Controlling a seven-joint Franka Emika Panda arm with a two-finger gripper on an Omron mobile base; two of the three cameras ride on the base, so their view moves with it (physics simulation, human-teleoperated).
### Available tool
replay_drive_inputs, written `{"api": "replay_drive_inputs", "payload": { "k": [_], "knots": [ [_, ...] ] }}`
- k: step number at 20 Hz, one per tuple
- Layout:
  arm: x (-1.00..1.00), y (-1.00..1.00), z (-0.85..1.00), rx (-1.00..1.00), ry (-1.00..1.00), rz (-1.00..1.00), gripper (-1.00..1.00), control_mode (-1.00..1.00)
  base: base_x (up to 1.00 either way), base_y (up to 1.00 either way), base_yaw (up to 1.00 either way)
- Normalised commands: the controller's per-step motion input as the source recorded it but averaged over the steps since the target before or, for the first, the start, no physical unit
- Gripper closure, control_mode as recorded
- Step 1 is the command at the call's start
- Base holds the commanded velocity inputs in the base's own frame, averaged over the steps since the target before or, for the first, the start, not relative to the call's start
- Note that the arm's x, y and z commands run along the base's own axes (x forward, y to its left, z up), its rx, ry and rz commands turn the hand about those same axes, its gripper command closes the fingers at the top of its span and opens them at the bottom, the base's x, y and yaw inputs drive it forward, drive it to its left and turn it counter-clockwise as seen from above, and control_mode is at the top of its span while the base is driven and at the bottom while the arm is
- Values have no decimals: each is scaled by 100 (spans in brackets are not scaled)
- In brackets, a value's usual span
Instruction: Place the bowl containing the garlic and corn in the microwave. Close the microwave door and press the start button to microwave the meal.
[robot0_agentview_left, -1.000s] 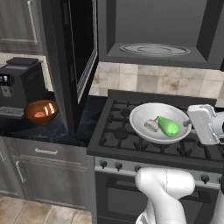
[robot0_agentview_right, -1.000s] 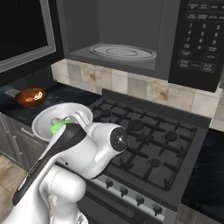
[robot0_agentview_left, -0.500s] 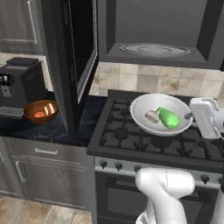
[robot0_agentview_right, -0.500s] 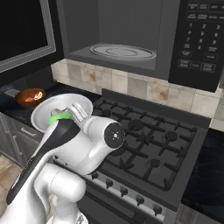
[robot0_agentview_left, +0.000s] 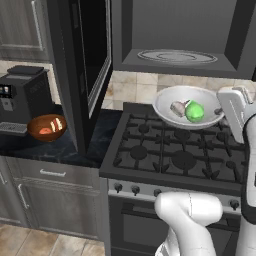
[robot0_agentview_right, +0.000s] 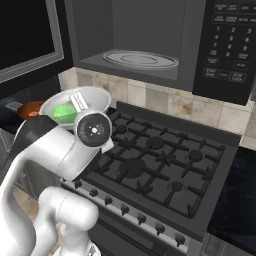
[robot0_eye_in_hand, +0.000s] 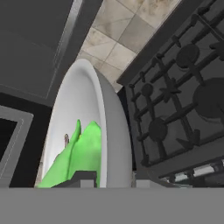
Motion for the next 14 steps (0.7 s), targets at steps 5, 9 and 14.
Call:
{"api": "replay_drive_inputs", "payload": {
  "k": [5, 9, 14],
  "knots": [
    [0, 0, 73, 0, -1, -18, 100, -100, 0, 0, 0],
    [5, -7, 62, 0, -5, -25, 100, -100, 0, 0, 0],
    [25, 0, 36, 5, -11, -25, 100, -100, 0, 0, 0]
  ]
}}
